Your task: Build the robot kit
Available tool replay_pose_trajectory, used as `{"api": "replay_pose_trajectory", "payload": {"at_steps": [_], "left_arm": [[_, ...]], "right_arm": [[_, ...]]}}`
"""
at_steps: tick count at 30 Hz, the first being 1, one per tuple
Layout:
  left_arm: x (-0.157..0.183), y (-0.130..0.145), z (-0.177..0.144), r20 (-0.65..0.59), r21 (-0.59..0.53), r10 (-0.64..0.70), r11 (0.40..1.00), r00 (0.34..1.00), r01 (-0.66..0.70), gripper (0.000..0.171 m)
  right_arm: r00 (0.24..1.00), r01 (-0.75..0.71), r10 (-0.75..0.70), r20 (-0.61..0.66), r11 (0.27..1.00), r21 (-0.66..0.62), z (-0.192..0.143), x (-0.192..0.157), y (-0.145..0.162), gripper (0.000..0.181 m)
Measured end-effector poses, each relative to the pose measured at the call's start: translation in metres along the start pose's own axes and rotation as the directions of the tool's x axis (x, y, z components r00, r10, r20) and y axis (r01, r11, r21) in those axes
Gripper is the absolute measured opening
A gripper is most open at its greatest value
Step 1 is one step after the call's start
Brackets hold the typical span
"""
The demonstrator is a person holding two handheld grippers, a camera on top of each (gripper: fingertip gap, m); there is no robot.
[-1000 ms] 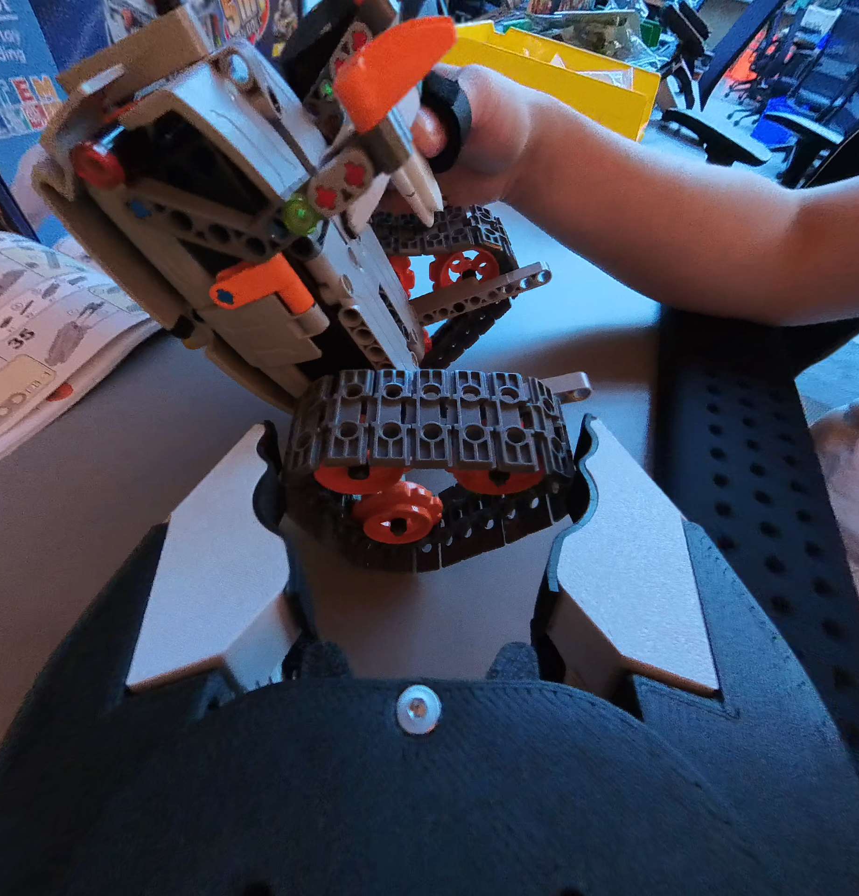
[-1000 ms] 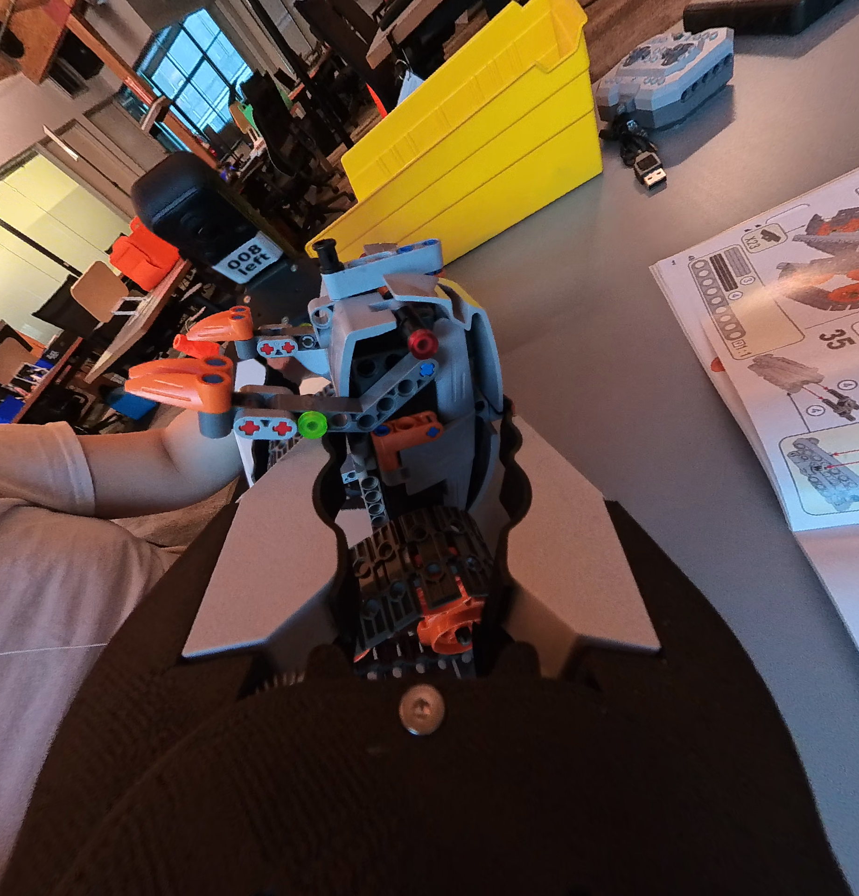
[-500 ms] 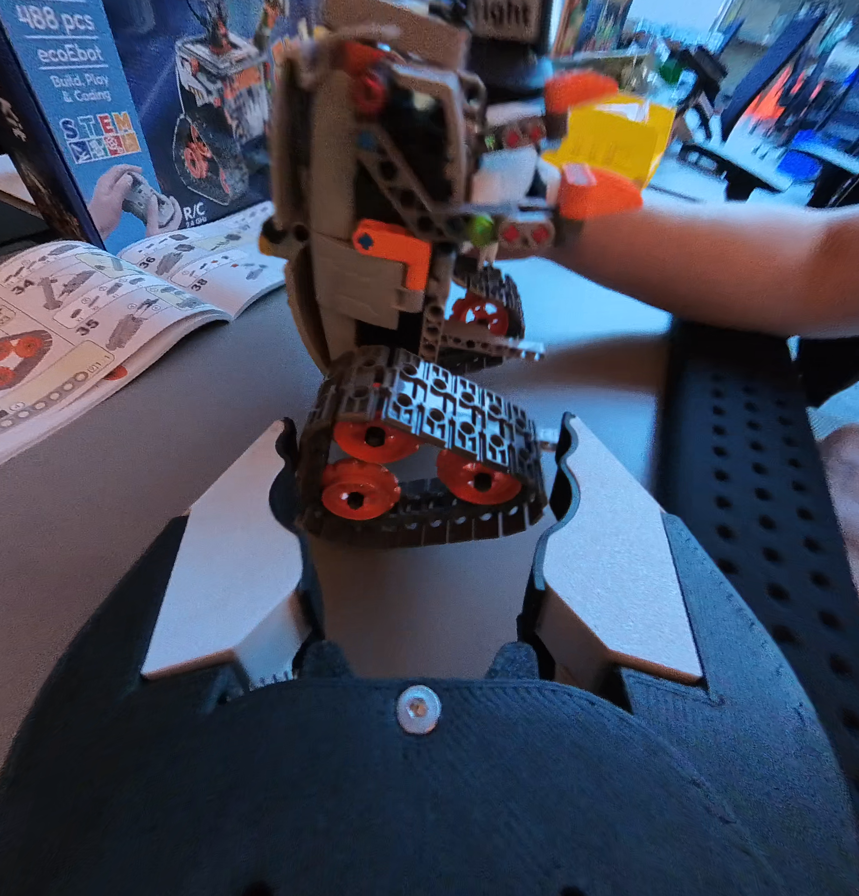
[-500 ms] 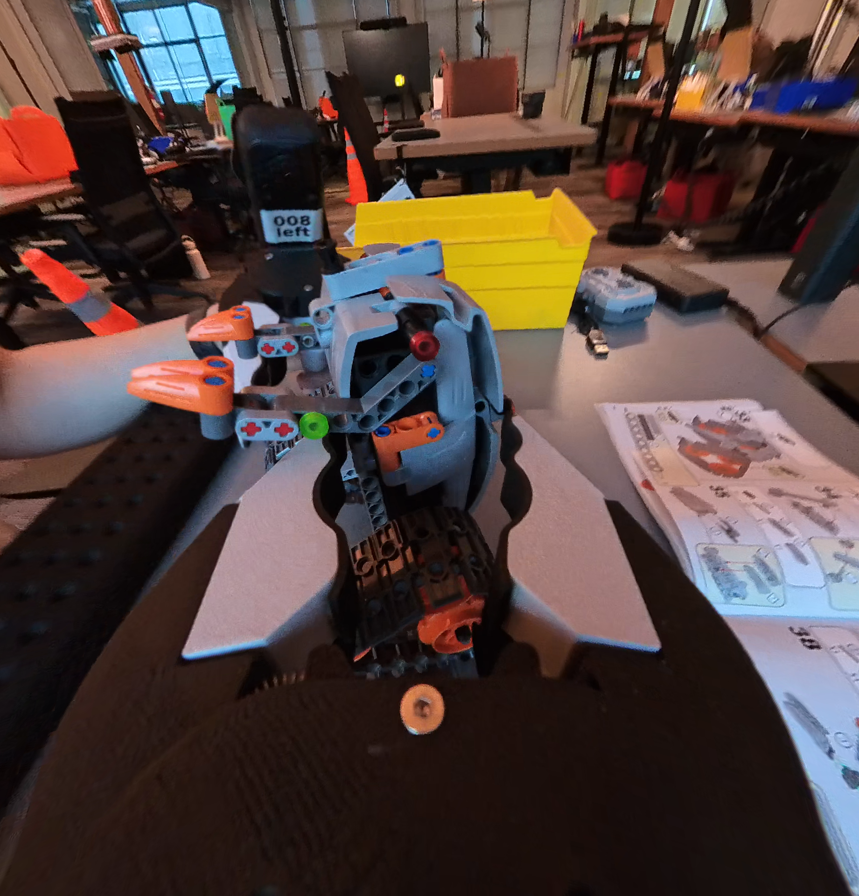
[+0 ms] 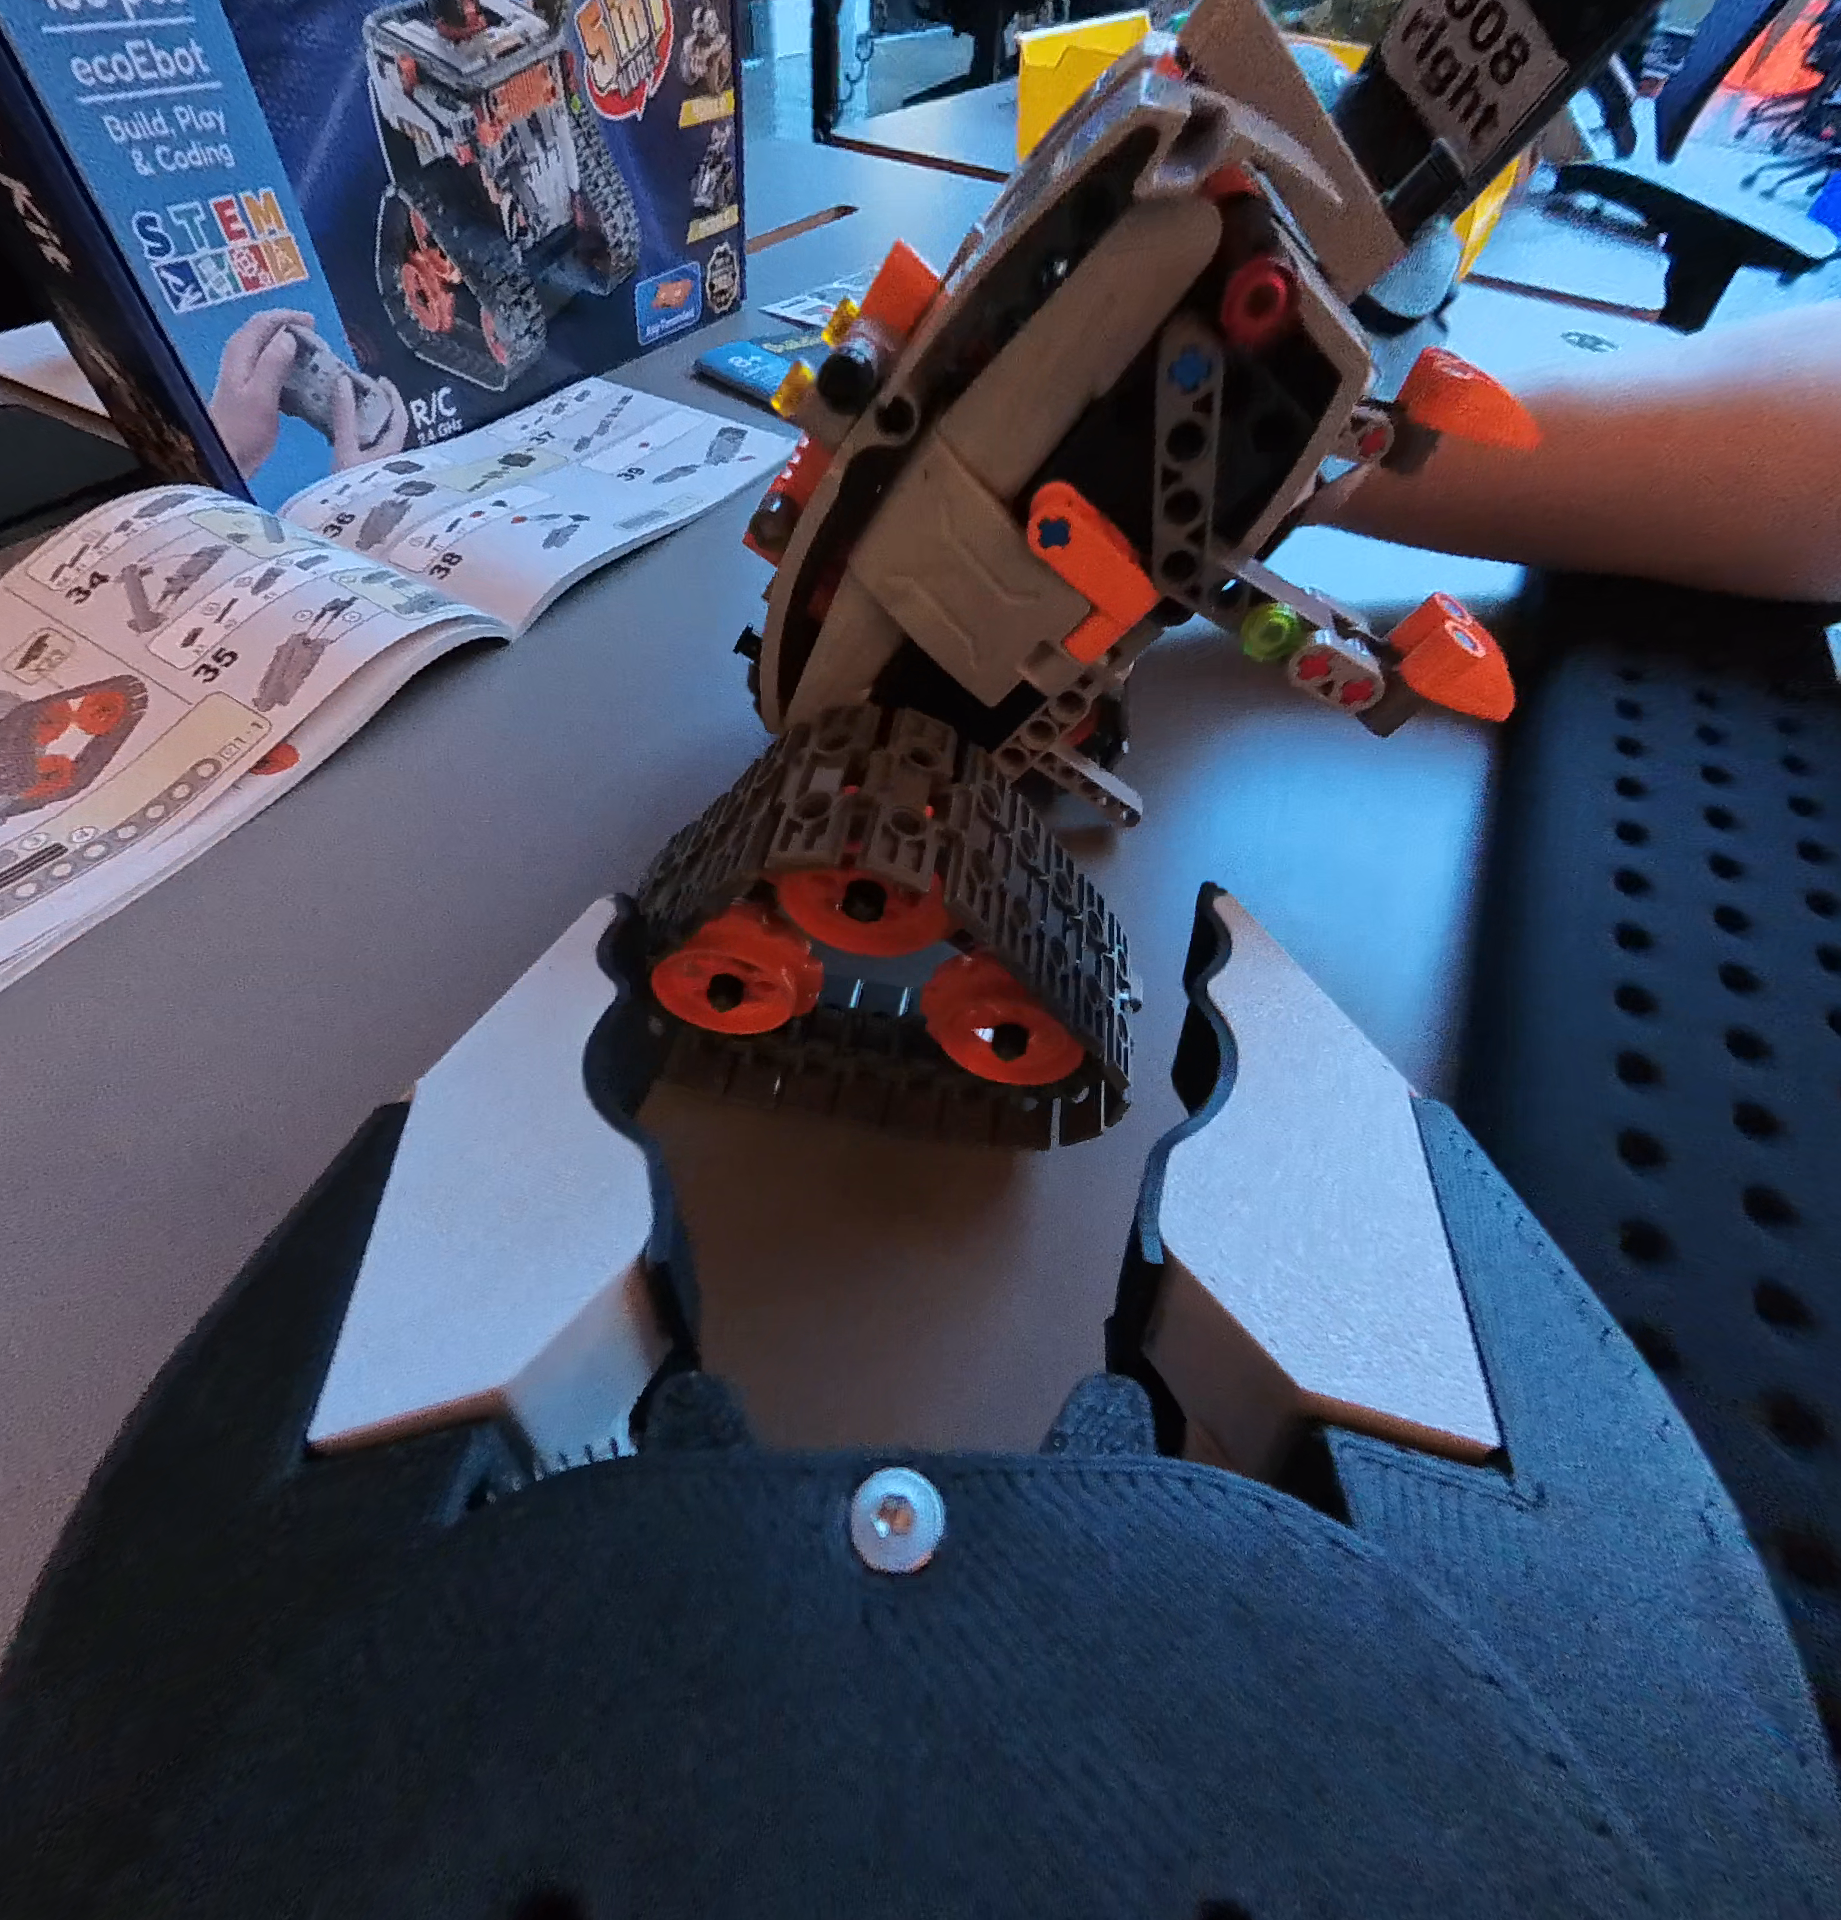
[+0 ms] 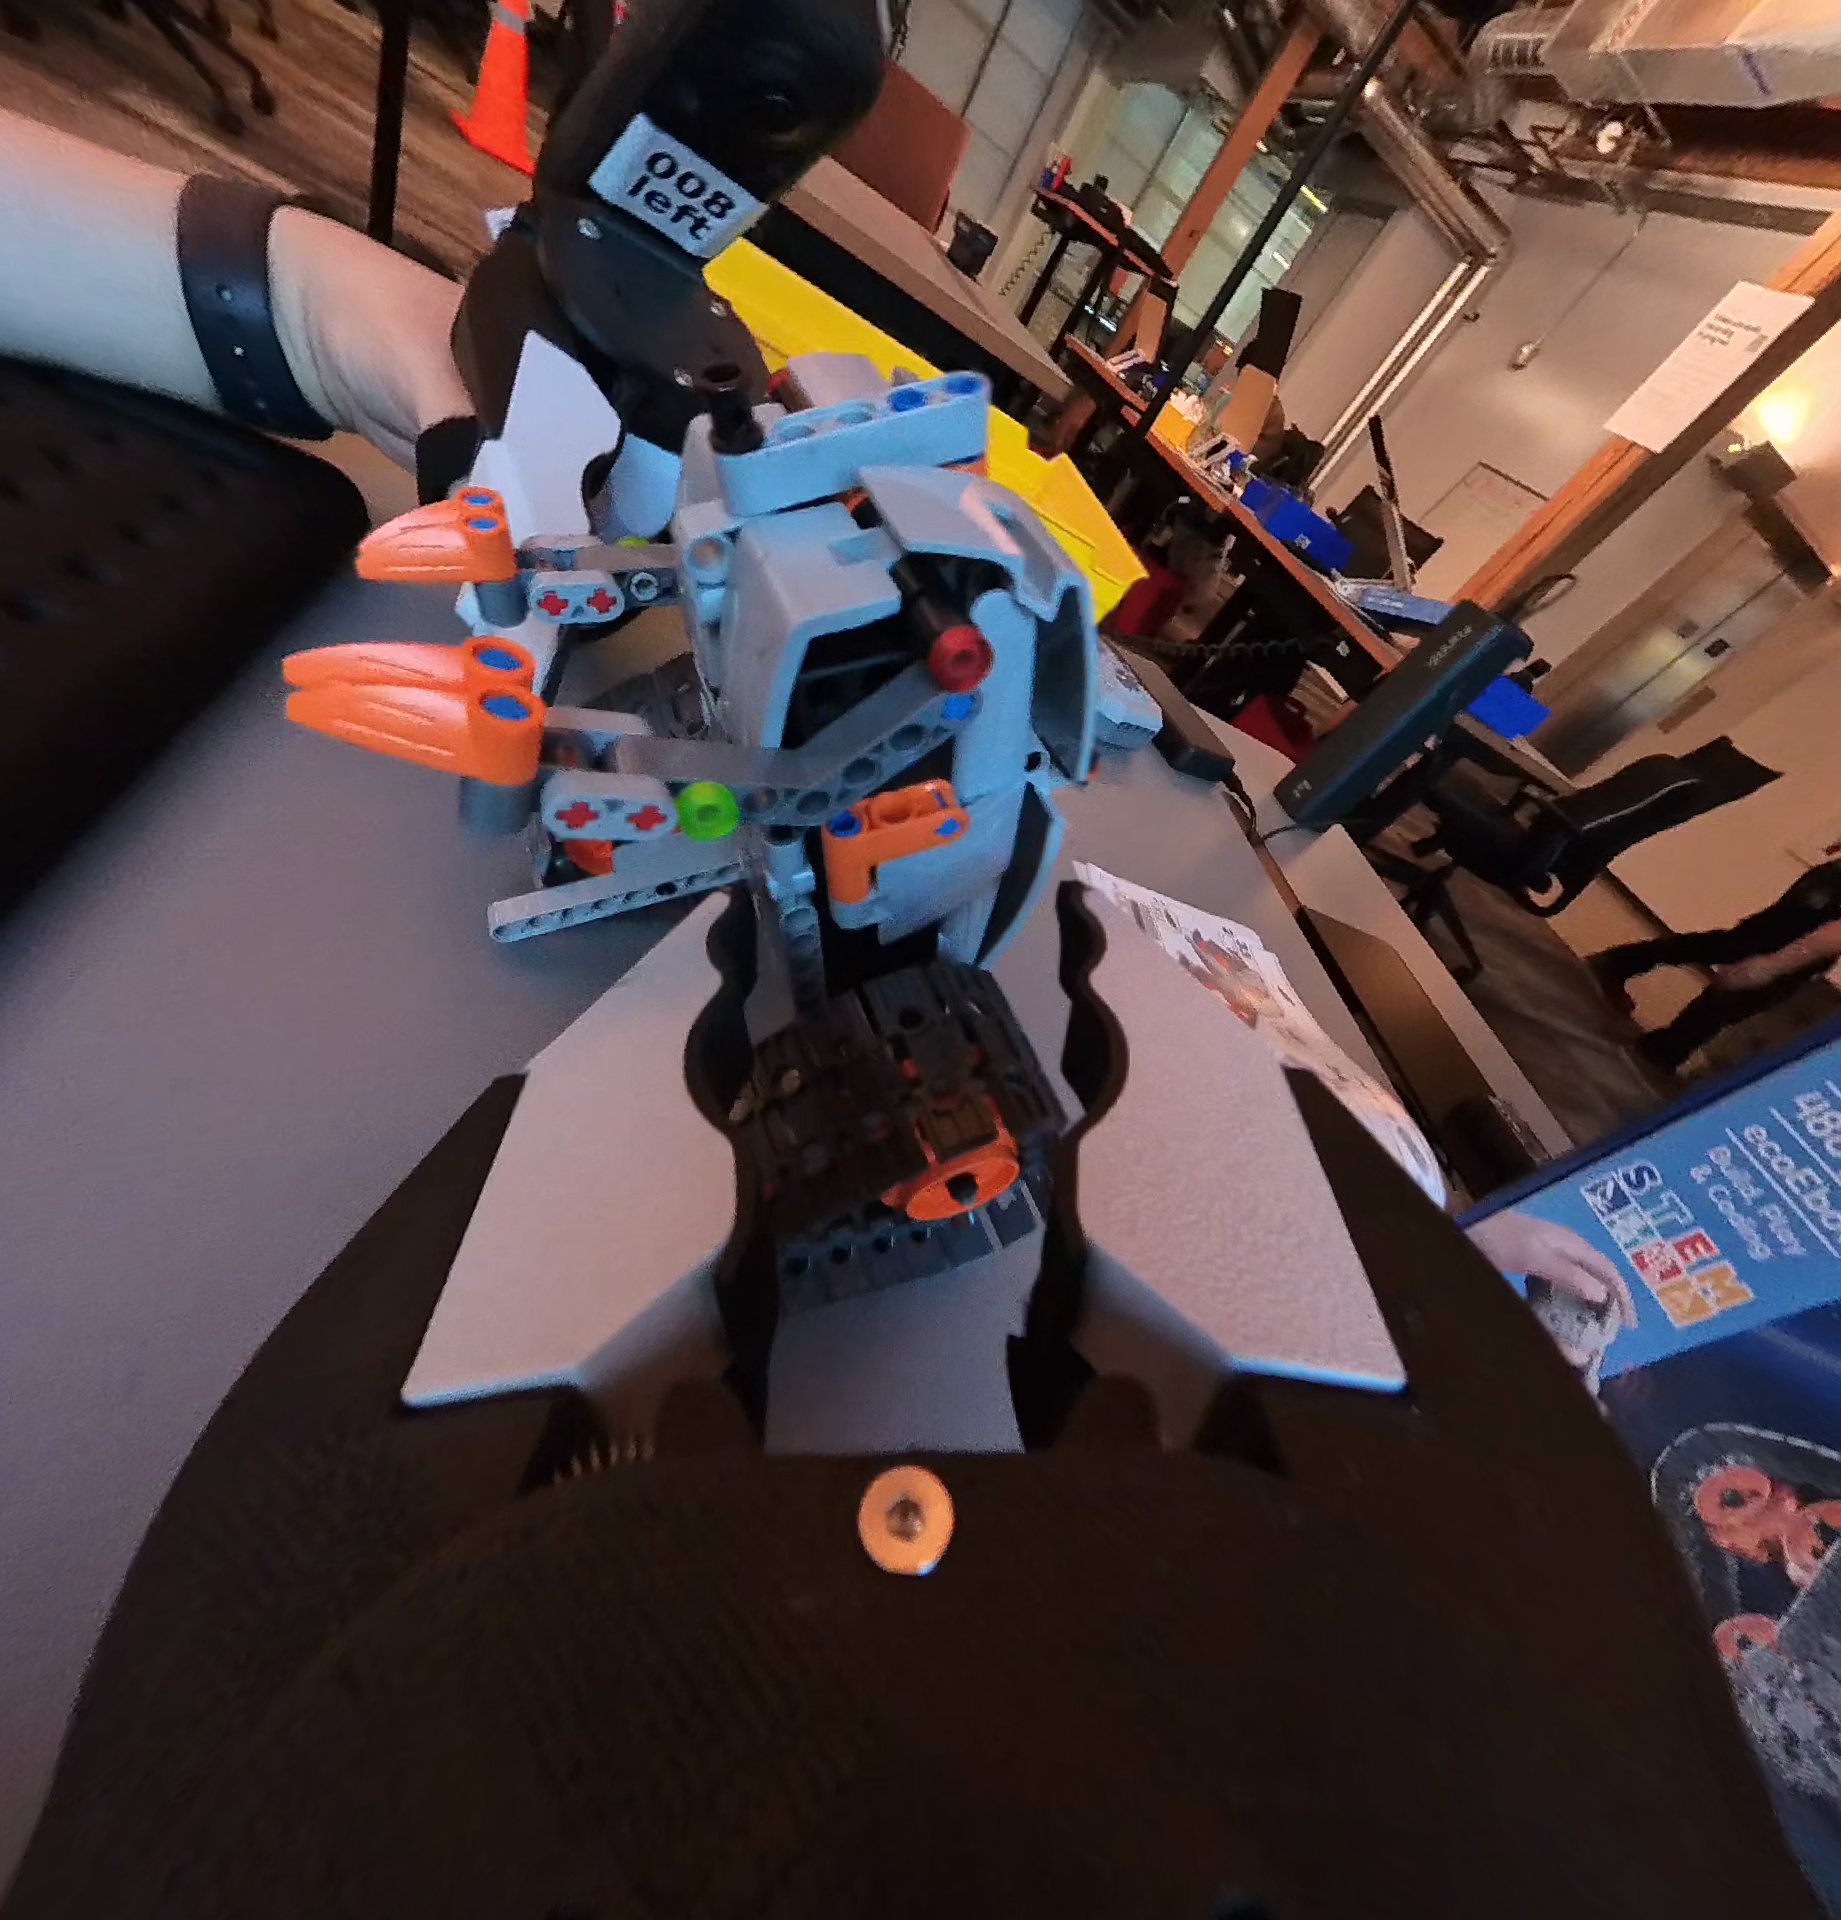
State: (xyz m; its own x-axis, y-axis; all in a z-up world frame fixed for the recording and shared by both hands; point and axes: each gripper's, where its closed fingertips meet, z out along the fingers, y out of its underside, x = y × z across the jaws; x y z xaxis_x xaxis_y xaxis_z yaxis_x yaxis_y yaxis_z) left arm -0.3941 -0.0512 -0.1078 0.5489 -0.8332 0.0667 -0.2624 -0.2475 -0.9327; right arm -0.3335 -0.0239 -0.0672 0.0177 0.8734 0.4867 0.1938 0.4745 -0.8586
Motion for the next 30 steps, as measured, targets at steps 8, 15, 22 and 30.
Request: {"api": "replay_pose_trajectory", "payload": {"at_steps": [8, 15, 22, 30], "left_arm": [[-0.003, -0.002, -0.001, -0.027, 0.005, -0.031, 0.999, 0.999, 0.032, 0.101], [-0.017, 0.000, 0.007, -0.059, -0.021, -0.136, 0.991, 0.989, 0.135, 0.083], [-0.018, 0.000, 0.008, -0.060, -0.020, -0.150, 0.989, 0.987, 0.149, 0.082], [-0.019, -0.002, 0.008, -0.058, -0.002, -0.192, 0.981, 0.980, 0.193, 0.082]], "right_arm": [[0.907, -0.390, 0.396, 0.144, 0.918, -0.070, -0.015, 0.007, 0.036, 0.066], [0.903, -0.350, 0.376, 0.207, 0.924, -0.152, -0.015, -0.003, 0.047, 0.069], [0.921, -0.312, 0.336, 0.197, 0.940, -0.141, -0.017, -0.006, 0.046, 0.070], [0.919, -0.327, 0.348, 0.186, 0.936, -0.132, -0.016, -0.004, 0.045, 0.071]]}}
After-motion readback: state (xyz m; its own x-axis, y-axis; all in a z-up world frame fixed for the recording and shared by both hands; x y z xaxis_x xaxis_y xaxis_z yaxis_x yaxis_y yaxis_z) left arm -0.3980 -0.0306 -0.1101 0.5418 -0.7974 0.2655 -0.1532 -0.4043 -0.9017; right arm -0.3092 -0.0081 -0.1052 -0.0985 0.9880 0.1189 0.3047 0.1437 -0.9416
